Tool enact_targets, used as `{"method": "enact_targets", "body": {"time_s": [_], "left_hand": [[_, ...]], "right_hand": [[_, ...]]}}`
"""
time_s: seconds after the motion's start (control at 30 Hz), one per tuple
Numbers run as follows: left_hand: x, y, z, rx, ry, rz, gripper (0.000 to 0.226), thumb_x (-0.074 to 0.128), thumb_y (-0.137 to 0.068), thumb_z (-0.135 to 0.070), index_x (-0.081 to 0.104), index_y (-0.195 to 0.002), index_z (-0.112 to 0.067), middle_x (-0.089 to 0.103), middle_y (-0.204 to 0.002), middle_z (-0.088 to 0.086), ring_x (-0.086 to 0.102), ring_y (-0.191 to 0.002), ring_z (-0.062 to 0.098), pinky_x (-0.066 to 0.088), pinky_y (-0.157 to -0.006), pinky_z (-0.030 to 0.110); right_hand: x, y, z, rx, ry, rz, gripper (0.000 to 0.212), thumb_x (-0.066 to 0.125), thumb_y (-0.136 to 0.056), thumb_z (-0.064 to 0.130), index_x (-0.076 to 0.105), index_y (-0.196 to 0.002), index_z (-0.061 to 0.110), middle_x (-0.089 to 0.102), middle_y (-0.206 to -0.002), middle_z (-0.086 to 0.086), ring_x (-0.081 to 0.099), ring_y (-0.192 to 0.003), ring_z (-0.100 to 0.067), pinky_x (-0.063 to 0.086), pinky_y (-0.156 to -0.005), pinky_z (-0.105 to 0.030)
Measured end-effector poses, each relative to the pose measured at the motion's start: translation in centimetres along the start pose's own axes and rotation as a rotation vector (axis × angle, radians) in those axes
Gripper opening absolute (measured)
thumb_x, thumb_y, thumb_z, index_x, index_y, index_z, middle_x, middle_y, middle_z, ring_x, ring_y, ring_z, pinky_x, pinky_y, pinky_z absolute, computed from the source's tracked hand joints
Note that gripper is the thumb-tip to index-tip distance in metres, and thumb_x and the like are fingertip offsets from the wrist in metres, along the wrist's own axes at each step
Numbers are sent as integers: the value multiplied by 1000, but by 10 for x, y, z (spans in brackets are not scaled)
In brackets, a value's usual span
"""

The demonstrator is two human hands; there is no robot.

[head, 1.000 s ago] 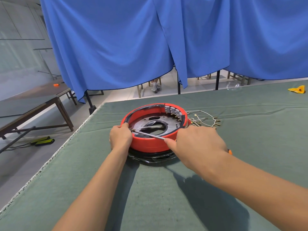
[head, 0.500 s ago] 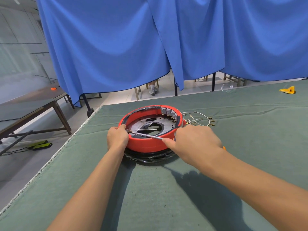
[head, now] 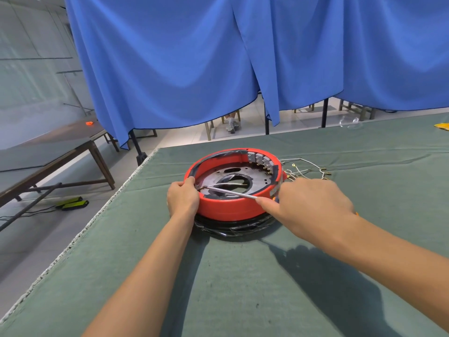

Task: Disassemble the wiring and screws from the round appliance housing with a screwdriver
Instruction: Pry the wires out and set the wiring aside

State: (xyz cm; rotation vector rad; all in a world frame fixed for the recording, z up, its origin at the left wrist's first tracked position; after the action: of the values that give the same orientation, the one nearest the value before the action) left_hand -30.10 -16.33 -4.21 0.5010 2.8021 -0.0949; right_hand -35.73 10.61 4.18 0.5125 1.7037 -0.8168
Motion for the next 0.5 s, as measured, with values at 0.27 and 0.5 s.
{"method": "enact_targets", "body": {"time_s": [0.27, 0.5], "left_hand": [[0, -1, 1, -6, -10, 3, 26, 53, -90, -34, 58, -96, -9, 63, -107, 13, 56, -102, 32, 44, -90, 41], [0, 1, 0, 1, -5, -2, 24, 53, -89, -33, 59, -93, -10, 63, -103, 13, 57, -99, 32, 45, -89, 41]], "right_hand": [[0, 1, -9, 9, -4, 13, 62, 22, -95, 65, 42, -58, 20, 41, -57, 1, 32, -46, -13, 21, -43, -28], [1, -3, -3, -13, -25, -10, 66, 24, -94, 66, 41, -54, 16, 45, -55, 1, 38, -46, -14, 23, -42, -28]]}}
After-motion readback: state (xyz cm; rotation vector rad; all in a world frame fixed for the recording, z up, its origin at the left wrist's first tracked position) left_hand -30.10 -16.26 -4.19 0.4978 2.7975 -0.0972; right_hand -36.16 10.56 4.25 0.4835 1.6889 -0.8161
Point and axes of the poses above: each hand's wrist, its own y-axis away from the middle knuckle, its own x-axis out of the palm, z = x × y, the point moved 10 cm from there along -y, towards the middle knuckle
